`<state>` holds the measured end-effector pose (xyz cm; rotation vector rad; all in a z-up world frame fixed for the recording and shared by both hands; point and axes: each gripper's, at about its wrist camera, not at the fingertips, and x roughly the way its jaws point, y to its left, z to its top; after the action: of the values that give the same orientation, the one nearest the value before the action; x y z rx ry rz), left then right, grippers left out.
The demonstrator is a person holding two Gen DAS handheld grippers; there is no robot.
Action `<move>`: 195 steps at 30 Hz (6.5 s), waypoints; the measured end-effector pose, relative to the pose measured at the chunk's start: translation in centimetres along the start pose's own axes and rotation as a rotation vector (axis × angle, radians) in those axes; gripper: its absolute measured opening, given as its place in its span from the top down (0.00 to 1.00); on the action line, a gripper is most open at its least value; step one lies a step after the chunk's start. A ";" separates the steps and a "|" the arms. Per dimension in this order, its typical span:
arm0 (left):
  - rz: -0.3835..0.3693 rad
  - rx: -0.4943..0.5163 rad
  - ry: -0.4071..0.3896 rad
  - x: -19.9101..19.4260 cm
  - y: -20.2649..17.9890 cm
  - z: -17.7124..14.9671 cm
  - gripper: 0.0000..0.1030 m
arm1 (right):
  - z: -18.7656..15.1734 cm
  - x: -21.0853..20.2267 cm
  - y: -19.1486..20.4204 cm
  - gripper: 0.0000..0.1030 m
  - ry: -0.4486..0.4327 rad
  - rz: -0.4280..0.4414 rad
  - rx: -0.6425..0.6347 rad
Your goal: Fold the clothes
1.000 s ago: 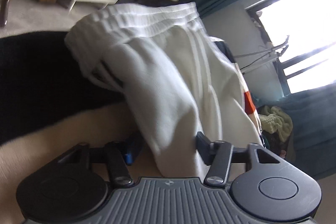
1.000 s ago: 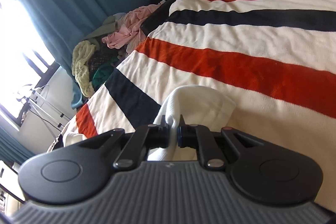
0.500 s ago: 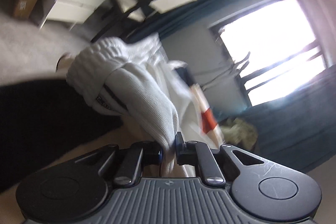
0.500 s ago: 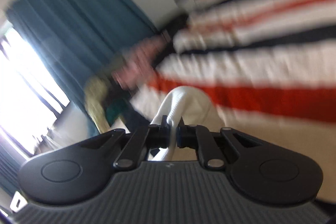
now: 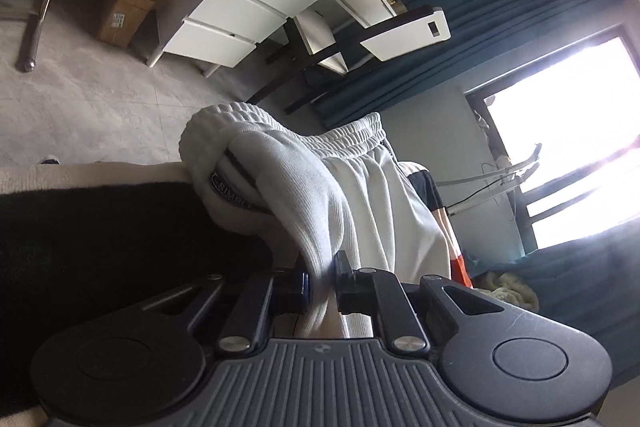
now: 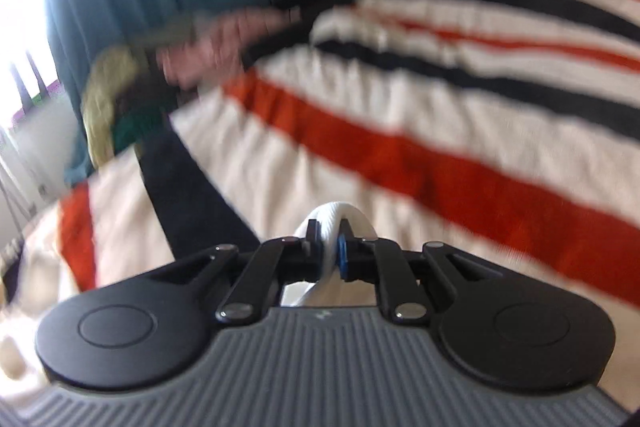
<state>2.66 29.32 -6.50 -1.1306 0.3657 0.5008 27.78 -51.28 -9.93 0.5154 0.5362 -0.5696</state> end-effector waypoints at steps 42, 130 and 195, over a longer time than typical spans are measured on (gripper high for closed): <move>0.068 0.007 0.147 2.1 0.1 -0.9 0.44 | -5.3 -5.4 -14.5 0.88 0.308 0.267 0.818; -0.123 1.119 0.133 9.4 -17.0 -28.7 0.18 | -6.3 -5.2 13.0 0.29 0.146 0.577 -0.341; -0.085 0.970 0.068 8.7 -14.5 -25.5 0.13 | -8.0 -15.6 4.6 0.18 0.026 0.345 -0.119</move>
<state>17.28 2.65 -9.81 -0.2185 0.5355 0.1563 16.84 -37.65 -5.11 0.4889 0.4894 -0.2009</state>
